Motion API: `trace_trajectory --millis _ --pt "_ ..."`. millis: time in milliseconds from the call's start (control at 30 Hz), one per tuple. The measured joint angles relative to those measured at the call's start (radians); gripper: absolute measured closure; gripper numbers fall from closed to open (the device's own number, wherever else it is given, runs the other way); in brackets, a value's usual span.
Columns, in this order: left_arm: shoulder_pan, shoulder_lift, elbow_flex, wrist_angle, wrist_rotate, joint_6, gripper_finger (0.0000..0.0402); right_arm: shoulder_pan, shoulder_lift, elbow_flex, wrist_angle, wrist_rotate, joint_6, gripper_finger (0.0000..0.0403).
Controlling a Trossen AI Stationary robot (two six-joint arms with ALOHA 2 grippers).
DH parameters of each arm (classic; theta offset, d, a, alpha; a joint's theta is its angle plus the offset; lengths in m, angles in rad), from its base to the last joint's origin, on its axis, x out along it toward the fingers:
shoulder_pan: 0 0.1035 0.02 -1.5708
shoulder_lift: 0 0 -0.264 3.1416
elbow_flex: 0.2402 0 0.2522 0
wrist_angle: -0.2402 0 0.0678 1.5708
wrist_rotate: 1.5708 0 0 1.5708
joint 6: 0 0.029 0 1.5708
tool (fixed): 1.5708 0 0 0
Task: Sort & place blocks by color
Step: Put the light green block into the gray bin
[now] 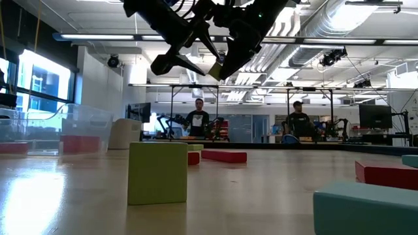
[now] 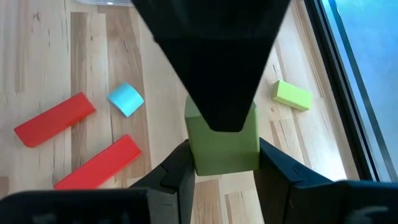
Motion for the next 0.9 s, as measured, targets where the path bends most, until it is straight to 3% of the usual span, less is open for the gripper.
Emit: trace_trajectory --millis 667,900 --pt "0.0 -0.004 -0.002 0.015 -0.006 -0.062 0.017 0.0 -0.003 0.0 0.067 -0.004 0.055 0.0297" --pt "0.001 -0.004 -0.001 0.012 -0.007 -0.065 0.0186 0.0 -0.003 0.0 0.083 0.037 0.055 0.0297"
